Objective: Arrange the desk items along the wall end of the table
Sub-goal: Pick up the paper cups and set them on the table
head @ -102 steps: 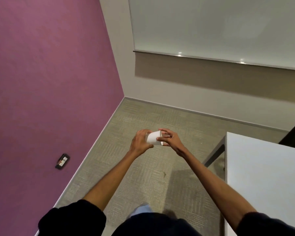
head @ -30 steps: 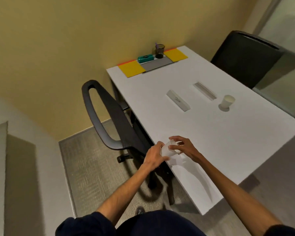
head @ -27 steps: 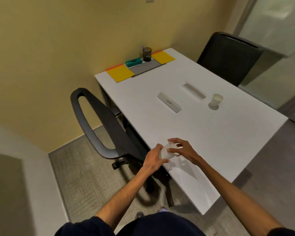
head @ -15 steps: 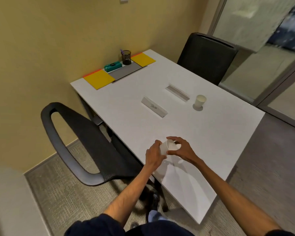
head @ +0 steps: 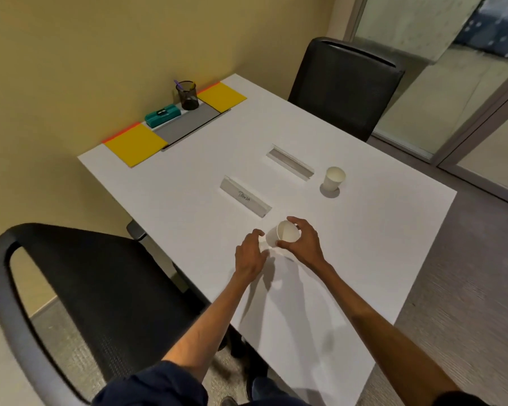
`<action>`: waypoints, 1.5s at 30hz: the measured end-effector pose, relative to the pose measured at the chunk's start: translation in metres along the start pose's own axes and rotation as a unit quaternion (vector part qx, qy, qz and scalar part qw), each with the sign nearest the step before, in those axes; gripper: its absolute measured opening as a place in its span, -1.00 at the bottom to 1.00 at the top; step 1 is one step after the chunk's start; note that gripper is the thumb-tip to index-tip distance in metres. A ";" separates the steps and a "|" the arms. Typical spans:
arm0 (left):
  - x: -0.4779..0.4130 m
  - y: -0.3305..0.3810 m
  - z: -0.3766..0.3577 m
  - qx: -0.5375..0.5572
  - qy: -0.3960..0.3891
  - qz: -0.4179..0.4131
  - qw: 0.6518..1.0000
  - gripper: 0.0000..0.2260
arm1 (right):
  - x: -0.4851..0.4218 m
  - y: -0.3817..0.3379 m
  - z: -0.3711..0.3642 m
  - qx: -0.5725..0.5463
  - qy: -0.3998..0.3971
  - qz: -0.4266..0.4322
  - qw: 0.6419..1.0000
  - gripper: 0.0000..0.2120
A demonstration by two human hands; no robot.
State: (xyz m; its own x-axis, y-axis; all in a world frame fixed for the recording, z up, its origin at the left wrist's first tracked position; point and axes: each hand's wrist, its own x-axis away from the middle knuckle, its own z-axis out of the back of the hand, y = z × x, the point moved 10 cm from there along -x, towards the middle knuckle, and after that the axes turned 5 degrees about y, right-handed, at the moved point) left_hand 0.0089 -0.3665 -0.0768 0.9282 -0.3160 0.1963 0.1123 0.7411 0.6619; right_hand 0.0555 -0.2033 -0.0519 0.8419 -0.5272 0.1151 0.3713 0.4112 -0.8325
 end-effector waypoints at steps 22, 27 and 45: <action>-0.078 -0.038 -0.070 -0.135 -0.131 0.052 0.981 -0.08 | -0.104 0.029 -0.023 0.182 -0.026 -0.005 0.983 -0.27; -0.081 -0.043 -0.073 -0.127 -0.136 0.049 0.981 -0.15 | -0.106 0.031 -0.027 0.177 -0.020 -0.012 0.984 -0.26; -0.064 -0.056 -0.057 -0.132 -0.146 0.032 0.980 -0.13 | -0.092 0.044 -0.032 0.155 -0.036 -0.080 0.984 0.09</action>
State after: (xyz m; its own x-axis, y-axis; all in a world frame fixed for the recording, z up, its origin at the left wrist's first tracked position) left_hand -0.0361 -0.3540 -0.1677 0.8000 -0.3910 0.4551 0.1800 0.8800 0.4395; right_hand -0.0177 -0.1605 -0.1161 0.7851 -0.5531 0.2787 0.5930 0.5414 -0.5960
